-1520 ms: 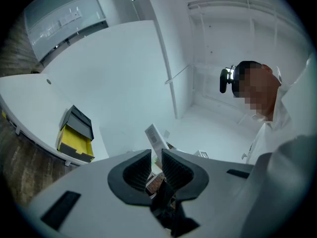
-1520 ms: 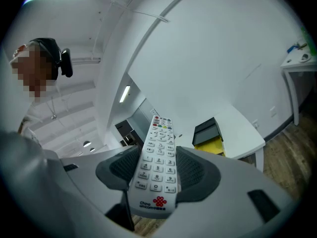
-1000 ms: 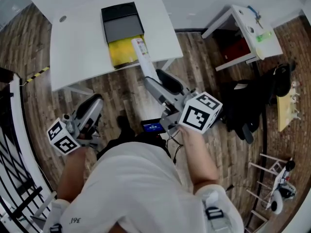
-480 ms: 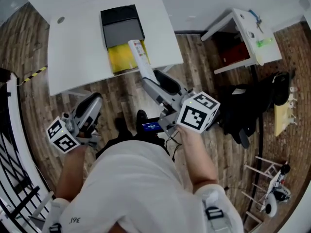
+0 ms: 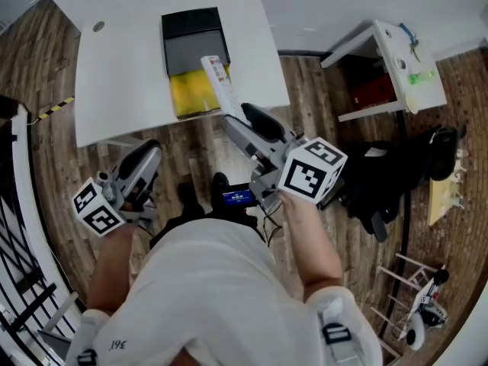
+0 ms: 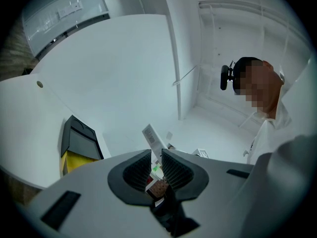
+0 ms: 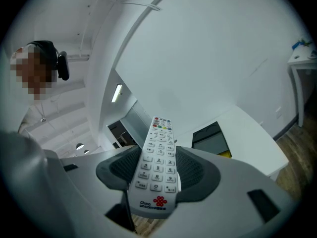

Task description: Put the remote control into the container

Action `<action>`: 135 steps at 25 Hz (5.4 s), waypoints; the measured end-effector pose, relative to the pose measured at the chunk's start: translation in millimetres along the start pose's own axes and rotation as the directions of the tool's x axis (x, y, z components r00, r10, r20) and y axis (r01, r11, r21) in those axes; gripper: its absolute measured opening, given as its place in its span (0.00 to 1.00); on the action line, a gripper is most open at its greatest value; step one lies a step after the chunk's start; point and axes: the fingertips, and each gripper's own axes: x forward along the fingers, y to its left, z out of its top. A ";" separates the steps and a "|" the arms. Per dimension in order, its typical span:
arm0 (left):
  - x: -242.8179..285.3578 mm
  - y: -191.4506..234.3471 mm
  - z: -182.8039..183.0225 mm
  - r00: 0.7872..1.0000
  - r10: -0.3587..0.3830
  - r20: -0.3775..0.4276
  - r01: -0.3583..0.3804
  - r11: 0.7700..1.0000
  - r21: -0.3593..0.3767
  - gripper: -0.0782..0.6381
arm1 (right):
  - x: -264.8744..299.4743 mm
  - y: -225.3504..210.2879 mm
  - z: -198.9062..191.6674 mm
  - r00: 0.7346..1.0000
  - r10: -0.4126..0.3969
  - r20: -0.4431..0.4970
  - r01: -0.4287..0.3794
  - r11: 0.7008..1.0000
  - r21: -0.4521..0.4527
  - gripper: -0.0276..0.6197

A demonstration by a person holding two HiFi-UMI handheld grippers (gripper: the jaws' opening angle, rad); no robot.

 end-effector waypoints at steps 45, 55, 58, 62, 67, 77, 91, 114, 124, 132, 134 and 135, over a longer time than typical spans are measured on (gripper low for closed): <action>50.0 185.2 -86.9 0.938 0.198 -0.285 -0.224 0.973 -0.059 0.18 | 138.7 -185.4 -132.3 0.720 -0.309 -0.622 0.253 0.951 -0.179 0.41; 51.3 199.7 -85.1 0.931 0.225 -0.289 -0.251 0.966 -0.058 0.18 | 162.2 -217.9 -134.3 0.646 -0.434 -0.628 0.346 0.900 -0.265 0.41; 51.1 204.3 -84.6 0.930 0.231 -0.287 -0.258 0.964 -0.060 0.18 | 172.7 -226.2 -137.3 0.625 -0.472 -0.622 0.386 0.879 -0.279 0.40; 52.1 207.7 -85.7 0.929 0.235 -0.287 -0.264 0.962 -0.065 0.18 | 183.4 -236.0 -143.8 0.590 -0.511 -0.625 0.444 0.852 -0.278 0.40; 51.4 208.4 -84.2 0.928 0.243 -0.282 -0.273 0.960 -0.070 0.18 | 195.0 -245.7 -153.8 0.540 -0.557 -0.631 0.482 0.819 -0.311 0.40; 43.6 210.2 -81.9 0.930 0.250 -0.268 -0.281 0.956 -0.083 0.18 | 204.9 -246.1 -154.5 0.501 -0.629 -0.595 0.507 0.770 -0.388 0.40; 44.0 208.1 -84.7 0.930 0.246 -0.274 -0.280 0.956 -0.092 0.18 | 204.5 -235.1 -169.3 0.471 -0.598 -0.648 0.525 0.781 -0.339 0.40; 41.1 206.0 -86.6 0.930 0.247 -0.273 -0.282 0.954 -0.097 0.18 | 203.2 -236.4 -170.3 0.453 -0.596 -0.663 0.592 0.757 -0.277 0.38; 38.7 203.8 -87.6 0.930 0.252 -0.269 -0.285 0.954 -0.092 0.18 | 205.2 -242.6 -162.9 0.472 -0.601 -0.645 0.610 0.751 -0.253 0.38; 41.2 203.8 -85.7 0.931 0.248 -0.269 -0.280 0.956 -0.088 0.18 | 202.4 -242.8 -163.9 0.463 -0.605 -0.648 0.594 0.754 -0.279 0.38; 41.5 203.5 -85.6 0.931 0.247 -0.270 -0.279 0.956 -0.089 0.18 | 202.5 -241.9 -162.7 0.467 -0.607 -0.643 0.595 0.754 -0.279 0.38; 41.3 202.8 -85.8 0.931 0.247 -0.270 -0.279 0.956 -0.088 0.18 | 201.6 -238.6 -165.1 0.466 -0.596 -0.654 0.595 0.758 -0.266 0.38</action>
